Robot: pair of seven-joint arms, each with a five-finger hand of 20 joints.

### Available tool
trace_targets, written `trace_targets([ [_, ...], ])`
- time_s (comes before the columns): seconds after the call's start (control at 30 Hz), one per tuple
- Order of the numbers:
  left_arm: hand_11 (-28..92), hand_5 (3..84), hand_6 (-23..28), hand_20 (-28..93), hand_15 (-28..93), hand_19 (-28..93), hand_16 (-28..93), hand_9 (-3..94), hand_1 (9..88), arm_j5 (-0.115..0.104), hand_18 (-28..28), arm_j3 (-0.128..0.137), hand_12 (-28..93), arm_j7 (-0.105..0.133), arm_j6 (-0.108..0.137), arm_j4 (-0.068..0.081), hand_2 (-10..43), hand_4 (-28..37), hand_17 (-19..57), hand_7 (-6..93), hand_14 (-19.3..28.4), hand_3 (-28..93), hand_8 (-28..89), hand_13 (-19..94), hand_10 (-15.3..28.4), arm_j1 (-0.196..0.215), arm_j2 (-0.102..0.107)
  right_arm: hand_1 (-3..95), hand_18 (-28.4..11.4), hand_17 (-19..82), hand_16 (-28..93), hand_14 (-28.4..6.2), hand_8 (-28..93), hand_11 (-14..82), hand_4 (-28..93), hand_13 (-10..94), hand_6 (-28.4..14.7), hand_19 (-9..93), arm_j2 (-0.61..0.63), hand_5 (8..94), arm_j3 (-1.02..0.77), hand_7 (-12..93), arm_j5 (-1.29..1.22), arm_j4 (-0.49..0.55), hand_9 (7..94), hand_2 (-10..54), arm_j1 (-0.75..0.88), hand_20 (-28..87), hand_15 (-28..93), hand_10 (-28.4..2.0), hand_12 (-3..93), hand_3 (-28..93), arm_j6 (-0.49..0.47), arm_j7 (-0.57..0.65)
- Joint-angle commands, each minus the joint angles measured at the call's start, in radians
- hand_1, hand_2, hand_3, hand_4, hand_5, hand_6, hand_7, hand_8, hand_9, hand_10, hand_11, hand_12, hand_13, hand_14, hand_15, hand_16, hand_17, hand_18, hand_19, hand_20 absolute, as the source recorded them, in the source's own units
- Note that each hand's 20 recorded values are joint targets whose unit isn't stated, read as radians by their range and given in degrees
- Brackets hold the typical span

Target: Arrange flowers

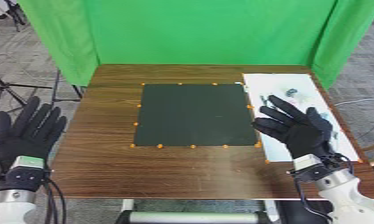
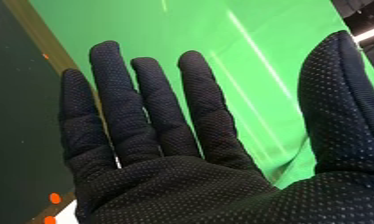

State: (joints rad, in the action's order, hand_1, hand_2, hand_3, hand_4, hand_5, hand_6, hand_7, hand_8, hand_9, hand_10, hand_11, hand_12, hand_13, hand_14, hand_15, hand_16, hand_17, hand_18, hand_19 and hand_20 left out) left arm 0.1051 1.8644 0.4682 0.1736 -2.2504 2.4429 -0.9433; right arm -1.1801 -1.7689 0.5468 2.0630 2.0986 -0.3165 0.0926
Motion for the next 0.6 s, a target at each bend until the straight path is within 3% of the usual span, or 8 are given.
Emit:
trace_targets([
  [0.03,14,34.0,4.7,6,25,26,-11,29.6,29.7,0.007,7.6,0.006,7,-0.010,-0.012,-0.007,1.1,-28.3,0.1,13.7,10.7,70,-10,19,12.7,0.013,-0.011,16.2,-18.7,16,22,-15.6,-11,6.0,-24,42,-3.1,35,-0.001,43.8,-0.003,18,0.006,0.005,47.5,-7.0,0.013,24,24,-17.0,18.0,80,-0.006,0.000],
  [0.6,14,34.3,4.9,6,25,26,-11,29.7,29.8,0.003,7.6,0.006,7,0.000,-0.007,-0.011,1.1,-28.3,0.1,13.9,11.0,70,-10,19,12.7,0.023,-0.010,16.3,-18.7,16,22,-15.5,-11,6.2,-24,42,-3.3,35,0.012,44.4,-0.016,18,0.047,0.015,48.0,-7.2,0.021,25,25,-16.8,18.3,80,0.020,-0.008],
])
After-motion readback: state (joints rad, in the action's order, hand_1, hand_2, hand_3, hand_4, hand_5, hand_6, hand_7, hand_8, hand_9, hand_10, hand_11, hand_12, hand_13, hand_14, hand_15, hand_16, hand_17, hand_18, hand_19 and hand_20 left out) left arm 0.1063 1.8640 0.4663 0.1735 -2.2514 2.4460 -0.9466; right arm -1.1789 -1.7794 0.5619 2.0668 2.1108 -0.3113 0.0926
